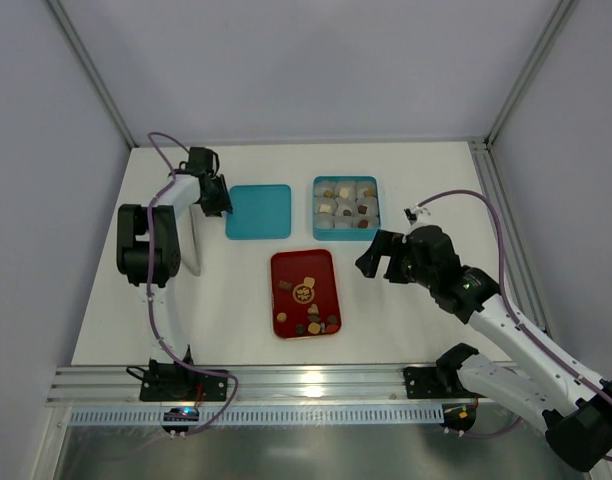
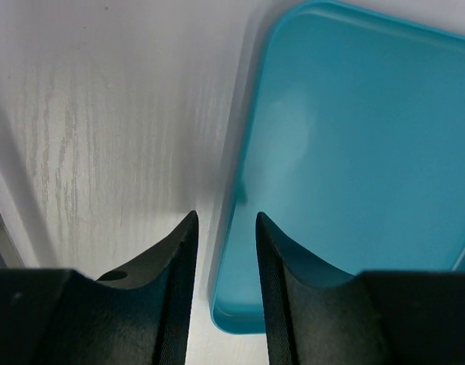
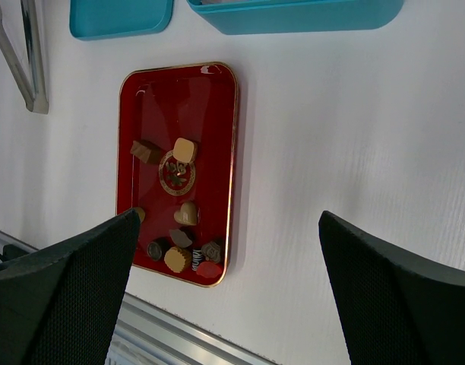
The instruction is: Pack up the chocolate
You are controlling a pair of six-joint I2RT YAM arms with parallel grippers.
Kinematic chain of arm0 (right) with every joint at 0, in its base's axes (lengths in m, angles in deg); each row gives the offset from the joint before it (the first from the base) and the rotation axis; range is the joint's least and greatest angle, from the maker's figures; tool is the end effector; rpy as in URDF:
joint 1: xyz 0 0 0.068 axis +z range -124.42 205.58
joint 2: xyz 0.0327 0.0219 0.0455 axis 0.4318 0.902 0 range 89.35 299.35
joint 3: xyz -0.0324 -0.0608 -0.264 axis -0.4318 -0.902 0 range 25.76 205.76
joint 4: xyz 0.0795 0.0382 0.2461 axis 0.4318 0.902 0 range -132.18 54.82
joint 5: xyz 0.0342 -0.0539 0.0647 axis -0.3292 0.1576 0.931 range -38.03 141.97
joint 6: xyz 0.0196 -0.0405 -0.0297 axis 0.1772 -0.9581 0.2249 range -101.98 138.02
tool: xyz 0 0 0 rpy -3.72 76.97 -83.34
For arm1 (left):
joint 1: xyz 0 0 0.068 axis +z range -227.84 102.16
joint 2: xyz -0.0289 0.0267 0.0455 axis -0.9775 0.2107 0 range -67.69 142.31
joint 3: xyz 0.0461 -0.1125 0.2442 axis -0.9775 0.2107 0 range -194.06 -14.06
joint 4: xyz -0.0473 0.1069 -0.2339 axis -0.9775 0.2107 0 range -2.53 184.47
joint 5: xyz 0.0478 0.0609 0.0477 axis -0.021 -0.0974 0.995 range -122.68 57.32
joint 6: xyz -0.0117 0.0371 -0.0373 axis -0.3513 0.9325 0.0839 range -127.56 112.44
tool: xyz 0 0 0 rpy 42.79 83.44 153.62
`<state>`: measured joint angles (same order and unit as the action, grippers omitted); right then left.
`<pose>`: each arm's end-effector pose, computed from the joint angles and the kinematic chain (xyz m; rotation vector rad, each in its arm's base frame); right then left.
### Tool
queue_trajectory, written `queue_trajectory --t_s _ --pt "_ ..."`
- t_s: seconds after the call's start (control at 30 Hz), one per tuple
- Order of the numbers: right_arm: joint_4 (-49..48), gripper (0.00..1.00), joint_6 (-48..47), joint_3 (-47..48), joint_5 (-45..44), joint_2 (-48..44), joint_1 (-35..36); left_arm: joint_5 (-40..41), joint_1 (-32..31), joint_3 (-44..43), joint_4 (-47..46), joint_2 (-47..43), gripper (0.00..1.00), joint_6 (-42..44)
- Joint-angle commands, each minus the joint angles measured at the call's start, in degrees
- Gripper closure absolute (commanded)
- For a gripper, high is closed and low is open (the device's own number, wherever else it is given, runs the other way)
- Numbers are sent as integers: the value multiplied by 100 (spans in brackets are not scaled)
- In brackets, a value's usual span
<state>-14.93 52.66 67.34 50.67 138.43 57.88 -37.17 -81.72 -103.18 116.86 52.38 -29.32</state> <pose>0.1592 0.0996 0.2780 0.0593 2.2485 0.6278 0.4462 -0.0331 0.1723 -0.3834 2.6146 -0.2564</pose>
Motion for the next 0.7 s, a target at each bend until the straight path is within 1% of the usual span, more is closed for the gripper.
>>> queue_trajectory --t_s 0.0,0.17,0.3,0.43,0.47,0.6,0.67 --pt "-351 0 -88 113 60 75 23 317 28 -114 -65 -72 65 146" --pt "-457 0 -71 122 60 198 31 282 10 -149 -56 7 65 181" --pt "-536 0 -62 148 60 330 23 72 19 -228 -47 130 66 163" --pt "-606 0 -53 166 60 462 23 -69 19 -246 -73 227 73 146" --pt "-615 0 -62 166 234 471 23 -87 19 -246 -73 253 74 137" --pt "-703 0 -53 192 270 602 23 -148 10 -194 -108 324 78 93" --pt "-738 0 -44 201 279 673 14 -192 10 -167 -144 359 82 58"
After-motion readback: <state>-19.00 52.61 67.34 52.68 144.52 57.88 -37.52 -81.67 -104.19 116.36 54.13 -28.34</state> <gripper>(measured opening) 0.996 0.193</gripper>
